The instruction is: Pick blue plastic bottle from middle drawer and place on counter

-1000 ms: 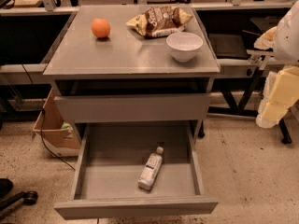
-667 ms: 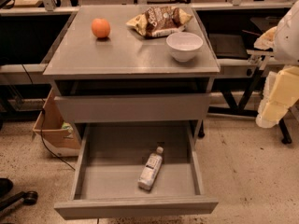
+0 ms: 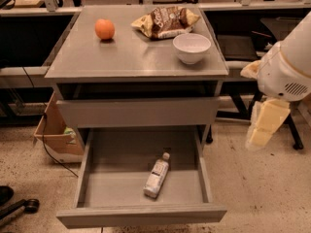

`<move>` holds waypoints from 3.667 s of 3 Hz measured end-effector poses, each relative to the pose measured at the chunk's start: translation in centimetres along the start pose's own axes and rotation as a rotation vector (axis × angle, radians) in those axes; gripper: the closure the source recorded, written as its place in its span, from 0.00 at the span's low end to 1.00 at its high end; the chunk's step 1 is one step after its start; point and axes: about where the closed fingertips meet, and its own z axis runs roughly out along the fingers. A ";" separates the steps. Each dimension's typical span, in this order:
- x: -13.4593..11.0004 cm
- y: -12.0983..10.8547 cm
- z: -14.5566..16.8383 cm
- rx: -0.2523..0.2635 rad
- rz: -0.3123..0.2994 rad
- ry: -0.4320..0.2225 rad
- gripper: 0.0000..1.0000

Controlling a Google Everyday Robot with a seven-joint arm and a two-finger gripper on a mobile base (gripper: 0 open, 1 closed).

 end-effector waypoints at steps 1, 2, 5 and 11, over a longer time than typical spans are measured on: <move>-1.8 1.5 6.8 -0.066 -0.112 -0.068 0.00; -3.2 3.5 11.4 -0.113 -0.182 -0.112 0.00; -4.5 2.1 18.8 -0.123 -0.223 -0.173 0.00; -7.6 1.4 38.4 -0.098 -0.384 -0.198 0.00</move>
Offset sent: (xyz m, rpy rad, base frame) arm -0.0077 0.0897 -0.1541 0.1294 0.0704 0.3117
